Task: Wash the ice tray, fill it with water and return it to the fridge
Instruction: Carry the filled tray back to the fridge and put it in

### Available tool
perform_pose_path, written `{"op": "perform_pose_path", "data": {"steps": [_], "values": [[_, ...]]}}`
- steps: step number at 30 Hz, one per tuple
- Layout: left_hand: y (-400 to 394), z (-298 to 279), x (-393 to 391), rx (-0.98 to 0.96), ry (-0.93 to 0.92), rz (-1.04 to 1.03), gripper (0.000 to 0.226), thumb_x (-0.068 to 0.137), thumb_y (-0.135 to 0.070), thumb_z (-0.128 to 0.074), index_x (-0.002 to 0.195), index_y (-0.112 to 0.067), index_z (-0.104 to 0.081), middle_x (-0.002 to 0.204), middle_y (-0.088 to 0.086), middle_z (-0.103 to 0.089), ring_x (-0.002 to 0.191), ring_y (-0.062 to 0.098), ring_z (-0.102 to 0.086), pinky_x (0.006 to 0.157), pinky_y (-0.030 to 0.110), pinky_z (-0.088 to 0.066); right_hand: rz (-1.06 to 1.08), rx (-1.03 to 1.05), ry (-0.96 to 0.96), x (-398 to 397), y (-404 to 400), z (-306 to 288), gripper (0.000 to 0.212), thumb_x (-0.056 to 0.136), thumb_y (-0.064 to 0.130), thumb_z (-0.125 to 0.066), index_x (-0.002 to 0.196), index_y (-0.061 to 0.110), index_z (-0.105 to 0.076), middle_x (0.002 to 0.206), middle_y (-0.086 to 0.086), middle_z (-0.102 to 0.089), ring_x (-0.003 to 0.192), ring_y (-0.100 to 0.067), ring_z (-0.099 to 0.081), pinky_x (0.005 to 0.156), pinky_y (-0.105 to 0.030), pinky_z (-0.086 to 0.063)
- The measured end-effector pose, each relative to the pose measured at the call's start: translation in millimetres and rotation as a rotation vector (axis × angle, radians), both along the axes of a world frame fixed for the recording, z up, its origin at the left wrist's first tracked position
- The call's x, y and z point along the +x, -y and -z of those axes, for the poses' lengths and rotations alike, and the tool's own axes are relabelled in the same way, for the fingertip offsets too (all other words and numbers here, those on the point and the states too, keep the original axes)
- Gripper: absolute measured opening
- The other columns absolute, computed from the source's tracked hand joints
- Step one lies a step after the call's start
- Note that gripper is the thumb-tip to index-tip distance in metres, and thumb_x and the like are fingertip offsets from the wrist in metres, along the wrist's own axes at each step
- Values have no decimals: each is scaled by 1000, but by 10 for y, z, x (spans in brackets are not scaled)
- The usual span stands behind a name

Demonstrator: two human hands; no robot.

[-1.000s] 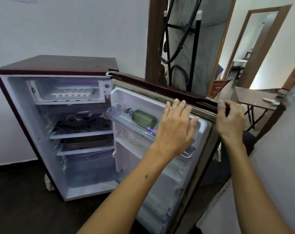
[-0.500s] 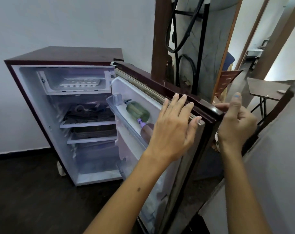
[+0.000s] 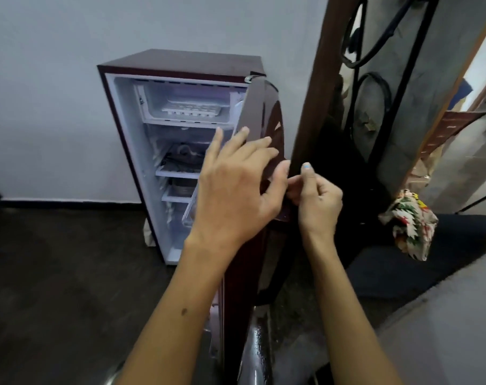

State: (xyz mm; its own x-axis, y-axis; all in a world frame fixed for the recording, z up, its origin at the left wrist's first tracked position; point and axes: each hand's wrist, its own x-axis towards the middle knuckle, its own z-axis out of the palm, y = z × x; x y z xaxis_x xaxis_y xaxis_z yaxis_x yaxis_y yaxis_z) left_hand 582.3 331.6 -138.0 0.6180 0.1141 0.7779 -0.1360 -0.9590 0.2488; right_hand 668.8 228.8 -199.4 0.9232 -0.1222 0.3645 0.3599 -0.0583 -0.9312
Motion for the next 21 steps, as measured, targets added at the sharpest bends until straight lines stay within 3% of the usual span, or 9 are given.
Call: {"op": "perform_pose_path", "data": {"steps": [5, 9, 17, 21], "values": [[-380, 71, -203, 68, 37, -212, 33, 90, -29, -50, 111, -13, -69, 120, 3, -66, 125, 25, -51, 114, 46, -24, -179, 14, -101, -150, -548, 121, 44, 96, 37, -51, 58, 22, -68, 62, -1, -69, 64, -19, -66, 73, -42, -56], [-655, 132, -267, 117, 56, -373, 35, 91, -24, -49, 118, -9, -65, 125, 6, -63, 129, 28, -46, 115, 46, -22, -215, 34, -117, -299, -944, 225, 42, 98, 30, -50, 62, 18, -67, 59, 3, -61, 57, -3, -54, 59, -15, -43], [-1410, 322, -172, 203, 79, -543, 39, 96, -19, -40, 129, -3, -55, 136, 9, -54, 137, 32, -35, 116, 48, -19, -253, 55, -78, -494, -1808, 383, 50, 100, 38, -41, 61, 6, -45, 48, 10, -41, 49, -4, -38, 54, -28, -35], [-1858, 374, -69, 232, 59, -585, 39, 98, -19, -38, 131, -4, -53, 136, 9, -53, 135, 30, -38, 116, 48, -18, -264, 81, 14, -576, -2235, 533, 45, 95, 45, -32, 59, 19, -37, 48, 14, -42, 48, -2, -38, 52, -18, -32]]}}
